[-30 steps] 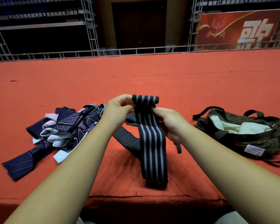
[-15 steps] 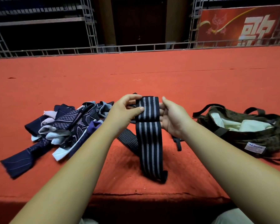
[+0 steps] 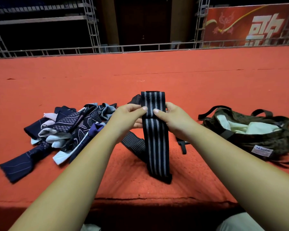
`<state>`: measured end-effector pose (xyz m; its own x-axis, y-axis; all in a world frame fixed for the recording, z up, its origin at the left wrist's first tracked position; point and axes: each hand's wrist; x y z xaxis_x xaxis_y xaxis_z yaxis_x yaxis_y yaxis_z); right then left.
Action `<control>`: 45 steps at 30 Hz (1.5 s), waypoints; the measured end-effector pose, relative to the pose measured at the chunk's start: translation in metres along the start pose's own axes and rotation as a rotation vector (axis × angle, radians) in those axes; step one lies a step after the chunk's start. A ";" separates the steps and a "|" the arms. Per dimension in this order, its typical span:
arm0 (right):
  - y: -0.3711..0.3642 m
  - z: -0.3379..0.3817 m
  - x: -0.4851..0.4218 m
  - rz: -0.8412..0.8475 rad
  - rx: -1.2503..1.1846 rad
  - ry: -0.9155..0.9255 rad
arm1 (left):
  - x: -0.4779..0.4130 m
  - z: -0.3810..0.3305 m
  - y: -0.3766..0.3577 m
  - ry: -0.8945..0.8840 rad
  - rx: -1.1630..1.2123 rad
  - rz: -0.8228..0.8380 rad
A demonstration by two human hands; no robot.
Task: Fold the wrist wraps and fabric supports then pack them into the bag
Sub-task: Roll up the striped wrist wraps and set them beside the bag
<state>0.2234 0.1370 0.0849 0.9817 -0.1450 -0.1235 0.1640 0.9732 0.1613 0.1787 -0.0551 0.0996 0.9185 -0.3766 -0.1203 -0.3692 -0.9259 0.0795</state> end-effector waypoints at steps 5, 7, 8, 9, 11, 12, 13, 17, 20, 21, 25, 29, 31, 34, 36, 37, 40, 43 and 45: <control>0.005 0.003 0.001 -0.018 0.073 0.055 | 0.004 -0.002 0.001 -0.032 0.048 0.036; 0.005 0.005 0.002 -0.017 0.023 0.044 | 0.002 -0.004 0.000 -0.038 0.089 0.017; 0.004 0.005 0.002 -0.009 -0.007 0.020 | 0.002 -0.006 0.000 -0.042 0.117 0.006; 0.004 0.006 0.002 0.002 -0.040 -0.006 | 0.001 -0.008 -0.001 -0.039 0.149 -0.011; 0.005 0.006 0.002 0.016 -0.138 -0.047 | -0.001 -0.011 -0.001 -0.013 0.221 -0.037; 0.005 0.006 0.001 0.025 -0.211 -0.061 | -0.003 -0.011 0.000 0.008 0.251 -0.041; 0.006 0.006 0.000 0.035 -0.284 -0.070 | -0.004 -0.011 0.000 0.030 0.274 -0.041; 0.015 0.014 0.000 0.082 -0.477 -0.139 | -0.010 -0.010 0.002 0.055 0.331 -0.047; 0.017 0.019 0.000 0.081 -0.442 -0.125 | -0.010 -0.011 0.001 0.042 0.341 -0.030; 0.017 0.019 -0.001 0.063 -0.420 -0.100 | -0.008 -0.012 0.000 0.040 0.350 -0.031; 0.015 0.017 -0.002 0.026 -0.422 -0.036 | -0.007 -0.012 -0.002 0.051 0.412 -0.051; 0.013 0.015 0.001 -0.001 -0.374 0.029 | 0.001 -0.010 -0.004 0.074 0.244 0.117; 0.009 0.012 0.000 -0.020 -0.323 0.042 | 0.003 -0.008 -0.004 0.053 0.185 0.163; 0.004 0.006 -0.001 -0.051 -0.232 0.049 | 0.001 -0.004 -0.002 0.005 0.117 0.139; 0.001 0.003 0.001 -0.050 -0.229 0.037 | 0.001 -0.003 -0.002 -0.010 0.111 0.110; 0.000 0.002 0.003 -0.052 -0.236 0.025 | 0.001 -0.002 -0.002 -0.015 0.113 0.103; -0.002 -0.006 0.008 -0.069 -0.184 -0.026 | 0.003 0.003 -0.002 -0.025 0.128 0.083; -0.006 -0.014 0.016 -0.027 -0.092 -0.123 | 0.006 0.007 -0.005 0.011 0.174 0.030; -0.008 -0.019 0.020 0.012 -0.030 -0.166 | 0.006 0.012 -0.009 0.053 0.209 -0.023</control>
<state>0.2399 0.1300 0.0623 0.9865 -0.1581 0.0420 0.1514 0.9796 0.1323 0.1854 -0.0495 0.0862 0.9313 -0.3580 -0.0667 -0.3638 -0.9223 -0.1305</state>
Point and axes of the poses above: each hand's wrist, its own x-axis away from the middle knuckle, its own y-axis out of the back of the hand, z = x × y, and after that the axes turned 1 degree about -y, right-handed
